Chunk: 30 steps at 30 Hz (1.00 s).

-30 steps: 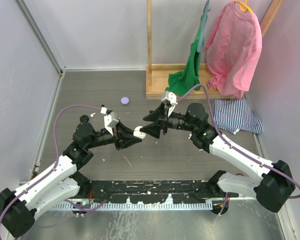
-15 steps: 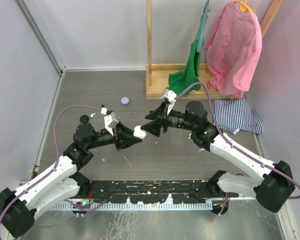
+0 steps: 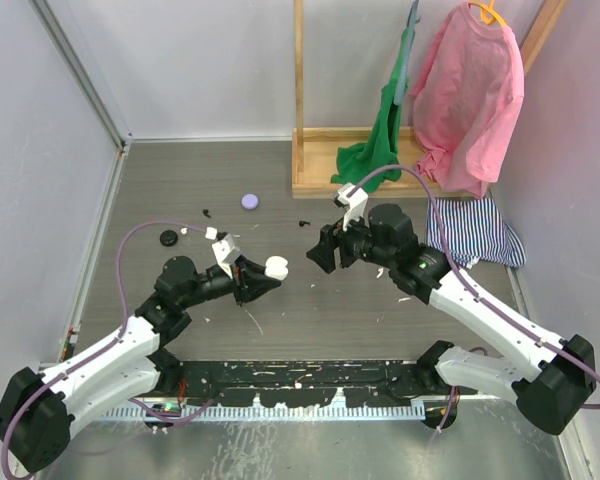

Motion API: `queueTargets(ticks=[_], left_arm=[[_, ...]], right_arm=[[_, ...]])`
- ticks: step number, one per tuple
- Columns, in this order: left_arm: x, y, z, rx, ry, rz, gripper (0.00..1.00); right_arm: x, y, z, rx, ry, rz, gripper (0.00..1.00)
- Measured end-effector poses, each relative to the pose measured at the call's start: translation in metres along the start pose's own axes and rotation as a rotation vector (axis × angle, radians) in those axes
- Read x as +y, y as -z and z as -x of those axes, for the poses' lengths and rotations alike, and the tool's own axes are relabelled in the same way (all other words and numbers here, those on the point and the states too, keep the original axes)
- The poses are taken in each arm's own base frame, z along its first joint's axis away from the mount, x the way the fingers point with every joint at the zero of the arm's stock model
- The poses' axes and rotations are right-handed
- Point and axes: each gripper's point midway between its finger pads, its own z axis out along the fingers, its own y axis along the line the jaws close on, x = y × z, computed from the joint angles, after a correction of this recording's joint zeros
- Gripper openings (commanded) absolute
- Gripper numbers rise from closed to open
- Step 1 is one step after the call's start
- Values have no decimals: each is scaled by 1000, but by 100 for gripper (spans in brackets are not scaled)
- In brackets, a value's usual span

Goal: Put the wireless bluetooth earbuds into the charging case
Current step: Move the earbud to the center of the board.

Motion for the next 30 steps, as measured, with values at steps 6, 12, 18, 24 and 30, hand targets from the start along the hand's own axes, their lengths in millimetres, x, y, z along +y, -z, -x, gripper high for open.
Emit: queueTargets(ticks=[6,12,18,24,30], left_arm=[[8,2,-10,-19,-33,32,0],[13,5,-12,-62,-82,49,0],[16,6,-15,-79,-94,65,0],[17,7,-11,-91,-111,73,2],[17,9,-7,-105,-130,79,2]], right_arm=[[-40,13,-34,123,-68,-231,72],[-76,26,-64,202,-145,-428,72],[-117,38,-107,309,-245,-605,72],[-154,53,-138,370,-351,-744,66],[-175,60,-160,421,-418,-818,58]])
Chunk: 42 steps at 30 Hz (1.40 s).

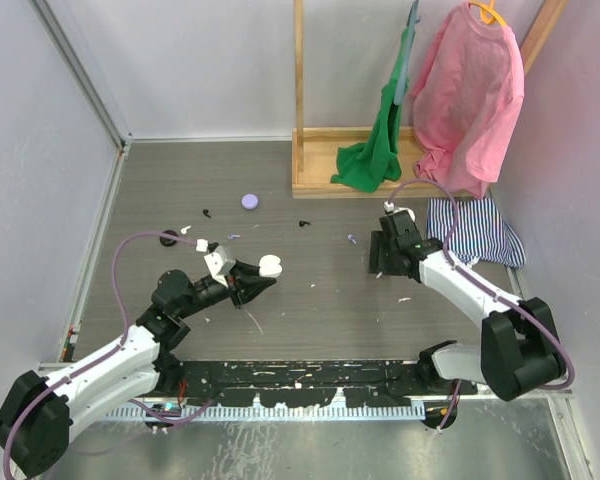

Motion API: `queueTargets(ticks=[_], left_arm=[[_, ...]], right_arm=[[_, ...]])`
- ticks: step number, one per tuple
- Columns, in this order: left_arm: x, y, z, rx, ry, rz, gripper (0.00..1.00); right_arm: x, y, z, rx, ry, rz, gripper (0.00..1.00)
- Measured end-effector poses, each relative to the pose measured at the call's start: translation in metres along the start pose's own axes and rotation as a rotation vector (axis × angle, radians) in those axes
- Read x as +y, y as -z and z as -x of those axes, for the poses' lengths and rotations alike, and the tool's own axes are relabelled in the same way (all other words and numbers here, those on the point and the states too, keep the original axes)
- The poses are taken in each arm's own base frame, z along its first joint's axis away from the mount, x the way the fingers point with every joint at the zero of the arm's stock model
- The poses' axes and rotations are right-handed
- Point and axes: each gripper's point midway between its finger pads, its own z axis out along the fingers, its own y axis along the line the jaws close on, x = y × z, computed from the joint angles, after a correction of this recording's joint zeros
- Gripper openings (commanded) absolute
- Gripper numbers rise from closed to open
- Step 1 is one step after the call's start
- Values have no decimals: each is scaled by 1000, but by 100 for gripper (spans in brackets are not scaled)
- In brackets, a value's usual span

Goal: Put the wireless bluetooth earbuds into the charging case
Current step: Move the earbud to the center of the board.

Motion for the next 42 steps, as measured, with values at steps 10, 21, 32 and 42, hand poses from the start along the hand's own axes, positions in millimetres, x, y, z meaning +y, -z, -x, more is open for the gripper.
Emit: queueTargets(ticks=[10,21,32,42], left_arm=[[0,1,-3,13,7,2,0],[0,1,-4,17,9,2,0],[0,2,-9,37,19,5,0],[0,2,-11,44,23,6,0]], right_arm=[[-12,-25,-7,63,-34,-30,47],[-7,-42,-18,131,-21,-13,33],[10,-49,-11,157,38,17,21],[77,-40,-30,233,252,96,23]])
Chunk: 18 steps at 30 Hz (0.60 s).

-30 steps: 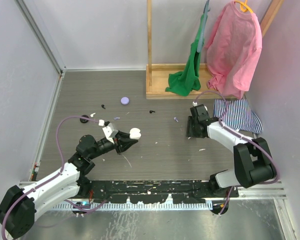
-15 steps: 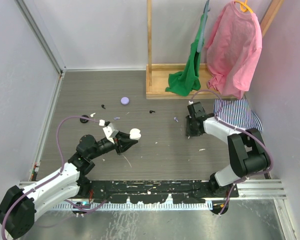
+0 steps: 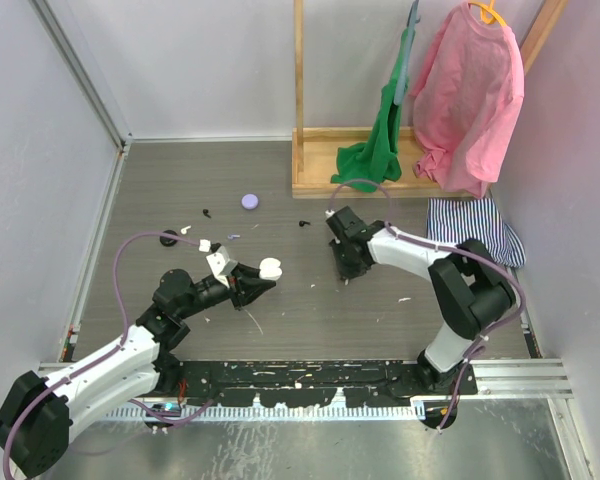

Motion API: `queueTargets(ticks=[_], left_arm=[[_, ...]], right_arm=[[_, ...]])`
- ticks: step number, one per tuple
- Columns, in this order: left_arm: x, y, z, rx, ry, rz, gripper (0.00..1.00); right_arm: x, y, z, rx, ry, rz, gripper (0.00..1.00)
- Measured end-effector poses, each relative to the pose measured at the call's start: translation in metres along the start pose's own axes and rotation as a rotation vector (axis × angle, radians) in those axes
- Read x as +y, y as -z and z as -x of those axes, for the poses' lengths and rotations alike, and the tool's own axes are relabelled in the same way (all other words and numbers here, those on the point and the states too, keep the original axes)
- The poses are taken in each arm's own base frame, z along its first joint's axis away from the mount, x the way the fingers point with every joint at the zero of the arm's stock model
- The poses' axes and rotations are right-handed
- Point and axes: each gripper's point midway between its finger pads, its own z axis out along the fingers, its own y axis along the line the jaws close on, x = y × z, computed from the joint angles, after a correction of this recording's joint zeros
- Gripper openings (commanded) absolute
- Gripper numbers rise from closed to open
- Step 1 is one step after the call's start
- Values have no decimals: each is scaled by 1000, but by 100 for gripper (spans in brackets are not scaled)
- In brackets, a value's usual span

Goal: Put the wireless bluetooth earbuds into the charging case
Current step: Move the earbud to the center of the board.

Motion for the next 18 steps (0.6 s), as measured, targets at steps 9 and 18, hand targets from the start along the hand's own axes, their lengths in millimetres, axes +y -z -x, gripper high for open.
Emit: queueTargets(ticks=[9,18], left_arm=[[0,0,-1,5,2,0,0],[0,0,-5,18,9,-2,0]], right_arm=[[31,-2,-6,32,92,25,35],[37,13,1,-22,109,82,50]])
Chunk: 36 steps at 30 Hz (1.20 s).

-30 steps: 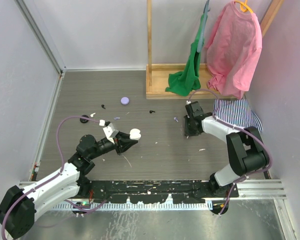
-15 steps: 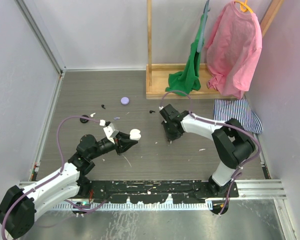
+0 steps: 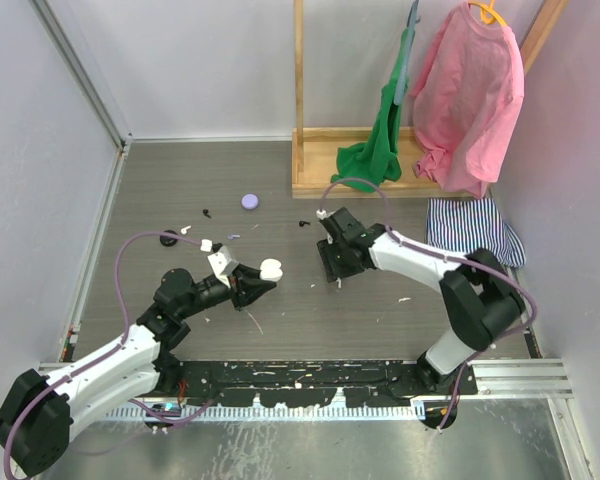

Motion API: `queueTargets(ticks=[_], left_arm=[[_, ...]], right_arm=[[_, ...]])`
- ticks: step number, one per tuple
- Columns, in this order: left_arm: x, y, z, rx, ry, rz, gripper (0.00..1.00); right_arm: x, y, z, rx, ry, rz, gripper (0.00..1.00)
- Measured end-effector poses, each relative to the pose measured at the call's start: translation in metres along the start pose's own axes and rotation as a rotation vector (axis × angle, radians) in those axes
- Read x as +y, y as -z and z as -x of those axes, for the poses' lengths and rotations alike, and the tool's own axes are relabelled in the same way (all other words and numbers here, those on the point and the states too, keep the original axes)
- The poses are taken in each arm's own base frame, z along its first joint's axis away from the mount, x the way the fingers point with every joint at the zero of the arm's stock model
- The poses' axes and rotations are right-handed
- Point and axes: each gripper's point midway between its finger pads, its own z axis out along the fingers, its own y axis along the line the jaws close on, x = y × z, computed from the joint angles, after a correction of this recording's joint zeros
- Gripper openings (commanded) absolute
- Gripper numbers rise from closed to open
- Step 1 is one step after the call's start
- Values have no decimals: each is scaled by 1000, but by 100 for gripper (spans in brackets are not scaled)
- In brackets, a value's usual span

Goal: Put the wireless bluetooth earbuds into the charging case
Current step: Move the earbud to the center of the board.

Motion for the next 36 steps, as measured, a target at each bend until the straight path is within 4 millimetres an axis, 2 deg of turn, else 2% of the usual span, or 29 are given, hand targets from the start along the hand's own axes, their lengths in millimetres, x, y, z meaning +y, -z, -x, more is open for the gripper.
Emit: queueTargets(ticks=[4,8,14,21,36], left_arm=[[-1,0,0,0,0,-5,0],[-1,0,0,1,0,-5,0],[-1,0,0,3,1,-5,0],[-1,-1,-2,10,5,-8,0],[-1,-4,-3,26,13,-17,0]], right_arm=[[5,21,15,-108,-24,80,50],[-4,29,19,-168,-72,132,49],[-17,17,7,-167,-151,186,47],[-22,7,-7,-162,-246,274,45],[-17,7,2,-212,-309,384,38]])
